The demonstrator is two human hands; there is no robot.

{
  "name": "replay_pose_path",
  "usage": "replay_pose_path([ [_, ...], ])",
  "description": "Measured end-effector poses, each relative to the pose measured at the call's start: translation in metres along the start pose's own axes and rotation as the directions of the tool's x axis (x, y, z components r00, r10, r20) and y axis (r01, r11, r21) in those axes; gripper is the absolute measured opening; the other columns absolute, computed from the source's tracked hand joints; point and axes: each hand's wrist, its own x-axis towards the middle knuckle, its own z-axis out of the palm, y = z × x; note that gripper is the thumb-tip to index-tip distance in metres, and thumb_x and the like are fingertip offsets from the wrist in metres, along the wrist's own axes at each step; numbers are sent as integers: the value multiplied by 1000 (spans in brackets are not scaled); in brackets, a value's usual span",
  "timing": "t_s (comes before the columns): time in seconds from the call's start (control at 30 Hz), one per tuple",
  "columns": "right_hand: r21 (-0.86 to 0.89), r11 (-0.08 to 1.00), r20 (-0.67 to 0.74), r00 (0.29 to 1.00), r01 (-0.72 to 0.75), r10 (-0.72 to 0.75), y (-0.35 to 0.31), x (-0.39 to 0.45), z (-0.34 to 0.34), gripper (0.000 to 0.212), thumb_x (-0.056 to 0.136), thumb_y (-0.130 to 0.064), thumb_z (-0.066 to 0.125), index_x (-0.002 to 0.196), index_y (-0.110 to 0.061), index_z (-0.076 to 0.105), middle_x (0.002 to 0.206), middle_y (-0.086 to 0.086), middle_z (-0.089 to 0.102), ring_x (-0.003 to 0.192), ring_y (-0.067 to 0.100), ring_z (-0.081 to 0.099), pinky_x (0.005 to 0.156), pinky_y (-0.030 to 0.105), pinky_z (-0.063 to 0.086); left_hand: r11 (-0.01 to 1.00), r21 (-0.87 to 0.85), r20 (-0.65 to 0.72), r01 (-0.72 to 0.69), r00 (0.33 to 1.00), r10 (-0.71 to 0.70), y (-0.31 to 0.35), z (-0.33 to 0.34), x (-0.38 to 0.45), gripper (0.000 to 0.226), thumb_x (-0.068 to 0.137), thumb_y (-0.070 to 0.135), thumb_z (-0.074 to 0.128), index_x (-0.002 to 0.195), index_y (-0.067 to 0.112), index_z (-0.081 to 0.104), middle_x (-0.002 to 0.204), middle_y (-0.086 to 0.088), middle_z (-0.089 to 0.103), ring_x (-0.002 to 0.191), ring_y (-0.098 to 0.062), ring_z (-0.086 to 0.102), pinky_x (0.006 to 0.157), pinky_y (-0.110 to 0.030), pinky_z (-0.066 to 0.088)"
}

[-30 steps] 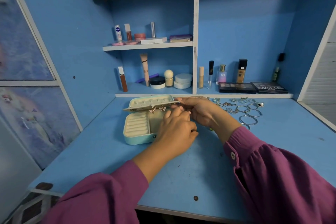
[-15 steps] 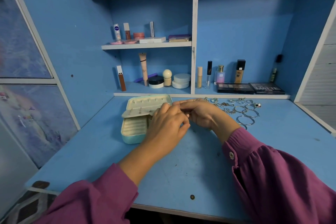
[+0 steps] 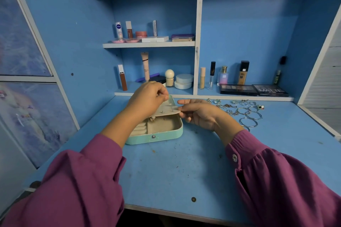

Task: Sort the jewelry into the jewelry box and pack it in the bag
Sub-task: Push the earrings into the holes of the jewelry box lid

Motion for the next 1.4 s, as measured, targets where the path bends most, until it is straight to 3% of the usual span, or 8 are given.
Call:
replay_pose_path([
  [0.17, -10, 1000, -11, 1000, 9, -9, 0, -1, 0, 24, 87, 8, 55, 97, -13, 53, 78, 11, 64, 54, 12, 62, 46, 16, 41, 989, 133, 236, -69, 971, 36, 2, 2, 6, 10, 87, 14, 63, 81, 21, 65, 85, 9, 55, 91, -14, 54, 86, -33, 45],
  [0.33, 0, 1000, -6, 1000, 8, -8, 1, 0, -1, 24, 87, 9, 55, 99, -11, 52, 80, 13, 63, 54, 13, 62, 46, 17, 43, 976, 181, 312, -122, 948, 61, 3, 5, 9, 15, 89, 14, 59, 80, 26, 61, 88, 7, 56, 94, -14, 53, 89, -36, 45],
  [0.8, 6, 1000, -2, 1000, -5, 5, 0, 0, 0, 23, 87, 9, 54, 99, -10, 53, 80, 14, 63, 57, 13, 62, 48, 17, 46, 966, 226, 321, -128, 946, 50, 1, 7, 13, 16, 90, 15, 58, 79, 26, 59, 86, 9, 53, 93, -15, 53, 88, -37, 45],
  [1.17, 10, 1000, -2, 1000, 9, -9, 1, 0, 0, 17, 86, 12, 55, 98, 1, 60, 75, 13, 66, 55, 12, 62, 48, 15, 49, 965, 239, 375, -113, 927, 16, 3, 9, 12, 18, 89, 16, 59, 78, 29, 59, 91, 3, 59, 90, -18, 56, 85, -41, 49],
  [1.4, 12, 1000, -3, 1000, 4, -4, 0, 0, 1, 17, 86, 12, 54, 99, 1, 60, 79, 15, 66, 56, 12, 63, 49, 14, 50, 982, 183, 394, -50, 919, -27, 5, 4, 13, 14, 92, 18, 58, 84, 28, 62, 90, 6, 63, 90, -15, 59, 83, -34, 49],
])
